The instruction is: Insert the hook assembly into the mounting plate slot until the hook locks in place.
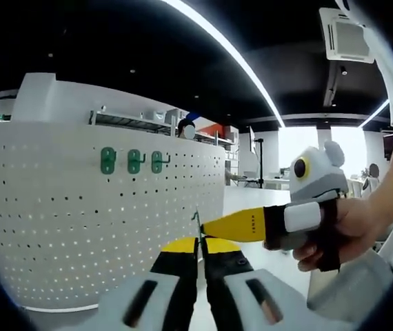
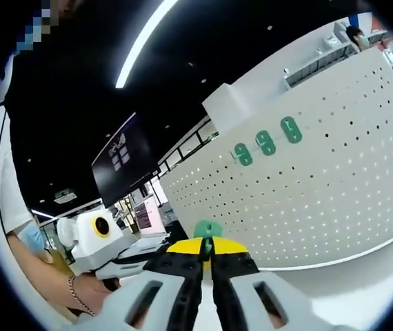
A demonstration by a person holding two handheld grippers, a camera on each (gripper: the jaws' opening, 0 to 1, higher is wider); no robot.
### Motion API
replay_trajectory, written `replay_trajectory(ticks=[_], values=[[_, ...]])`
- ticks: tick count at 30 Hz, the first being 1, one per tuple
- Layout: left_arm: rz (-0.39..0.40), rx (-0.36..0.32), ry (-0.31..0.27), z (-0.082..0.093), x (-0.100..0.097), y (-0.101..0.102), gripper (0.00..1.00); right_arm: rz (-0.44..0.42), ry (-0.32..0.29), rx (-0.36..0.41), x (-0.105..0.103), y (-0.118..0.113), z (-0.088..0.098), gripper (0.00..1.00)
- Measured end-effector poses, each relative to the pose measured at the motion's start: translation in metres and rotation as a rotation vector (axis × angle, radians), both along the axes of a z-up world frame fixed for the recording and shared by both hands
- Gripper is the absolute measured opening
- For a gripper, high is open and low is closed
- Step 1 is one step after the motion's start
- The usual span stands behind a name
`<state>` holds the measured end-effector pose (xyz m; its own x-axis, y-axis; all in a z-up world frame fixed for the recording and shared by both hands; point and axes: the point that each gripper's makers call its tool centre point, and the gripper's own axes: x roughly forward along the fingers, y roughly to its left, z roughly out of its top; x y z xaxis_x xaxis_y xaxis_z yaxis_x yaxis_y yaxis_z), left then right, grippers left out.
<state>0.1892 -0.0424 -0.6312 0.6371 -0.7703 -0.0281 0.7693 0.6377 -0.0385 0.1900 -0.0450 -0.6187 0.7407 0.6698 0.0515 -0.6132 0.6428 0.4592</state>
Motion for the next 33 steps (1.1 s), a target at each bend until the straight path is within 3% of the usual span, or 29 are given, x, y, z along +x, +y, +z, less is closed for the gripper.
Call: replay_trajectory(ticks=[18,21,24,28,31,33], values=[[0.005,-0.001,-0.024,0.002,-0.001,-0.002,0.05,-0.006,-0.010,-0.025,-0.001,0.000,0.003,0.00],[-0.010,0.043,0.029,-0.011,-0.001,-0.005,0.19,-0.004,-0.010,-0.027,-0.001,0.000,0.003,0.00],[-0.003,0.054,0.018,-0.012,0.000,-0.005,0.31,0.000,-0.009,-0.025,-0.002,-0.001,0.004,0.00],[0.031,0.064,0.064,-0.022,0.006,-0.003,0.63,0.001,-0.006,-0.023,-0.002,-0.001,0.004,0.00],[0.029,0.055,0.093,-0.025,0.005,-0.003,0.75,0.002,-0.006,-0.023,-0.003,0.000,0.003,0.00],[0.035,0.060,0.084,-0.025,0.005,-0.003,0.80,0.002,-0.003,-0.021,-0.003,-0.001,0.003,0.00]])
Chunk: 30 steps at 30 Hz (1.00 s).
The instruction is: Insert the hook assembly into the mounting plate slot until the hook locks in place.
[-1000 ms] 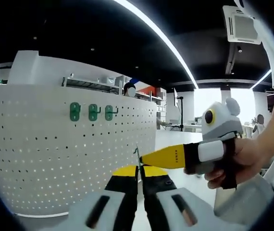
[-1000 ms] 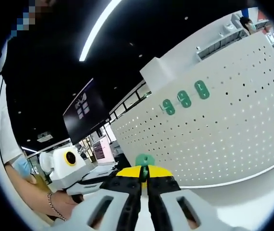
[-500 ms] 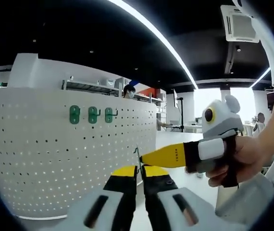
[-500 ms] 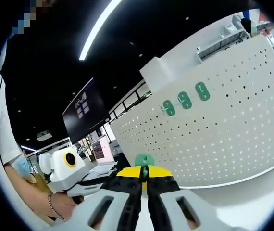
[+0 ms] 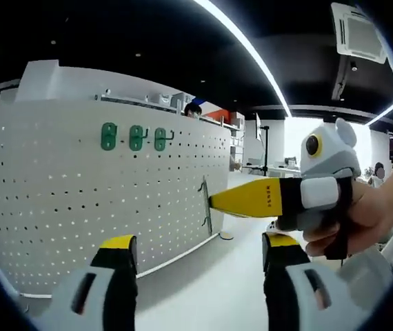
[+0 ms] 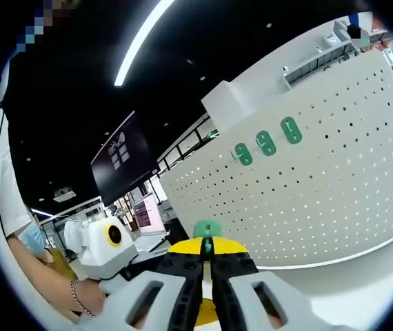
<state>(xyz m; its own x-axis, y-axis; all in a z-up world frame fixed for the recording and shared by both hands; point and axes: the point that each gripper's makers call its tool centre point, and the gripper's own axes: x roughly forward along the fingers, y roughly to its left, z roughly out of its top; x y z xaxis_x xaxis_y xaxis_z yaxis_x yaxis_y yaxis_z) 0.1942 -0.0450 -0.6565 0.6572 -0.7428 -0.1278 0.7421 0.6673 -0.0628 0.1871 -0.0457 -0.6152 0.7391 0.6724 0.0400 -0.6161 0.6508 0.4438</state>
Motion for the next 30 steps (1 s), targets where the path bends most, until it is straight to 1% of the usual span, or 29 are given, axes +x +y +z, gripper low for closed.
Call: replay_trajectory(ticks=[2,4,6,9,10,11,13,14,16,17,19,24,26,30], values=[[0.004,0.004,0.001,-0.001,0.000,0.000,0.83,-0.001,0.001,0.002,0.000,0.000,0.000,0.00],[0.002,0.003,0.009,-0.001,0.000,0.000,0.82,-0.002,0.001,0.001,0.000,0.000,0.000,0.00],[0.005,0.007,-0.001,0.000,0.001,0.000,0.82,0.000,0.003,0.001,0.000,0.000,0.000,0.00],[0.002,0.000,0.012,-0.001,0.001,0.001,0.80,0.002,0.002,-0.003,0.000,0.001,-0.001,0.00],[0.000,0.001,0.017,-0.002,0.001,0.000,0.78,0.000,-0.004,-0.020,0.001,0.001,-0.001,0.00],[0.001,0.005,0.019,-0.002,0.000,0.001,0.78,-0.012,-0.044,-0.111,0.002,-0.001,-0.003,0.00],[-0.001,0.007,0.016,-0.002,0.000,0.001,0.77,-0.033,-0.090,-0.191,0.003,-0.001,-0.002,0.00],[-0.002,0.006,0.018,-0.002,0.000,0.001,0.77,-0.049,-0.106,-0.268,0.004,-0.002,-0.006,0.00],[-0.002,0.006,0.020,-0.003,0.000,0.001,0.77,-0.059,-0.140,-0.336,0.004,-0.002,-0.006,0.00],[-0.001,0.008,0.022,-0.004,0.001,0.001,0.76,-0.061,-0.148,-0.351,0.004,-0.002,-0.007,0.00],[-0.002,0.006,0.023,-0.004,0.000,0.001,0.76,-0.050,-0.143,-0.332,0.003,0.000,-0.006,0.00],[0.000,0.001,0.023,-0.003,0.000,0.002,0.76,-0.059,-0.138,-0.331,0.006,-0.003,-0.006,0.00],[0.000,0.003,0.018,-0.003,0.000,0.002,0.76,-0.070,-0.139,-0.320,0.010,-0.006,-0.001,0.00],[0.012,-0.002,0.020,-0.003,0.002,0.005,0.76,-0.115,-0.137,-0.324,0.023,-0.019,0.007,0.00]])
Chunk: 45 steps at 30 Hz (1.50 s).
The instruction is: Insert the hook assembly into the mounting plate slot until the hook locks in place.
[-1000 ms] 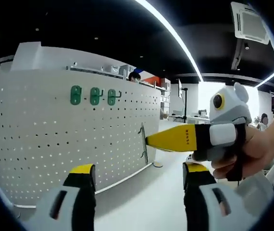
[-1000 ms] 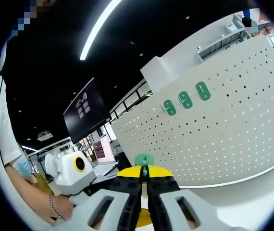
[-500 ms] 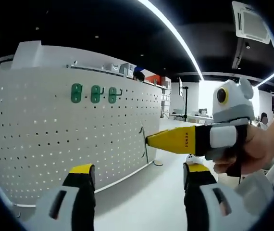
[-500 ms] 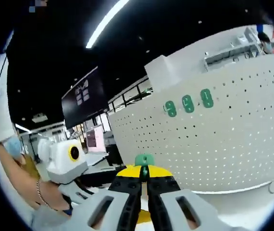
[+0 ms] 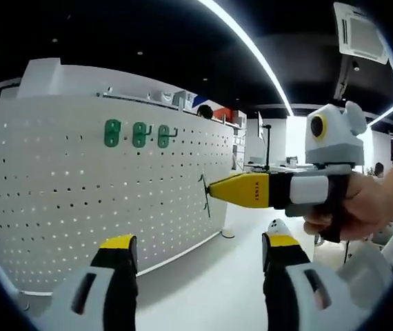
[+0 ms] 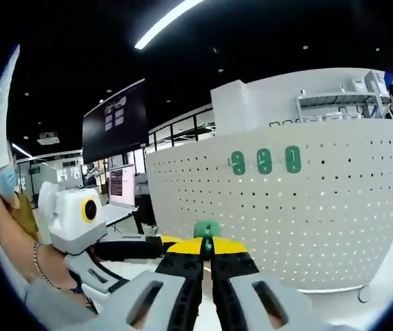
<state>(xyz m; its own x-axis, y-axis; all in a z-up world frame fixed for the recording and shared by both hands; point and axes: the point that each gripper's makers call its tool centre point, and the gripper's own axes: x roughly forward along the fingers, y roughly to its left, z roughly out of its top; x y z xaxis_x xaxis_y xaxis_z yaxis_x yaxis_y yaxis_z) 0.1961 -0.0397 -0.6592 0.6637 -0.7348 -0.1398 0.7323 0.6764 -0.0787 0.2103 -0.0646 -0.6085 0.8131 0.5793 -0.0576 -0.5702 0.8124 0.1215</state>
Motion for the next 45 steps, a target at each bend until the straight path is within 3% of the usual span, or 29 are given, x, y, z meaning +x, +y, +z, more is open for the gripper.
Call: replay_trajectory(ticks=[29,45], values=[[0.064,-0.020,0.010,-0.002,0.001,0.023,0.74,-0.241,-0.064,0.017,0.081,-0.082,0.042,0.00],[0.068,-0.018,0.015,-0.004,0.001,0.027,0.73,-0.299,-0.148,-0.051,0.112,-0.097,0.057,0.00]])
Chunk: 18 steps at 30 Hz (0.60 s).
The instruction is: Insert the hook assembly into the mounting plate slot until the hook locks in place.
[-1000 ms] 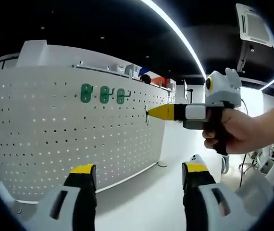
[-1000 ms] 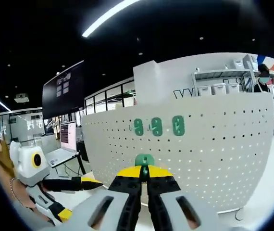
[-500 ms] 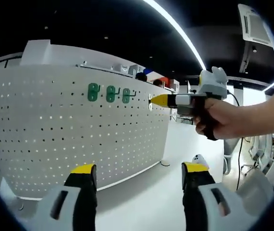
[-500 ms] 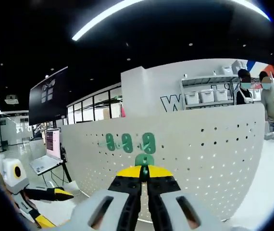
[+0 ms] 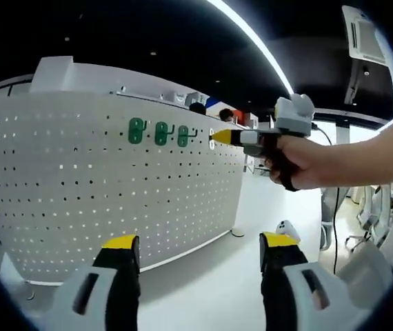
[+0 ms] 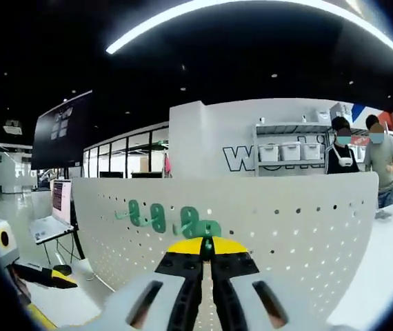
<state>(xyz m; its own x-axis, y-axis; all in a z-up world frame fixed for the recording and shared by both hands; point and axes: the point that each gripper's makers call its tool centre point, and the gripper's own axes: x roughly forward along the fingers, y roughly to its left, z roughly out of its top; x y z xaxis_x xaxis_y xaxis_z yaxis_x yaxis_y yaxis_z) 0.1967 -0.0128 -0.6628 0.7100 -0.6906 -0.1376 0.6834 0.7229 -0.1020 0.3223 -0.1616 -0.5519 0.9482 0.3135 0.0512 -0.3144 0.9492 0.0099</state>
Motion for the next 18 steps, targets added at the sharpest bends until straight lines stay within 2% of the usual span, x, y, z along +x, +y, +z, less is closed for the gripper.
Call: replay_trajectory(ticks=[18], values=[[-0.007,0.014,0.011,-0.002,-0.001,0.000,0.72,-0.043,-0.030,-0.017,0.029,-0.015,0.008,0.01]])
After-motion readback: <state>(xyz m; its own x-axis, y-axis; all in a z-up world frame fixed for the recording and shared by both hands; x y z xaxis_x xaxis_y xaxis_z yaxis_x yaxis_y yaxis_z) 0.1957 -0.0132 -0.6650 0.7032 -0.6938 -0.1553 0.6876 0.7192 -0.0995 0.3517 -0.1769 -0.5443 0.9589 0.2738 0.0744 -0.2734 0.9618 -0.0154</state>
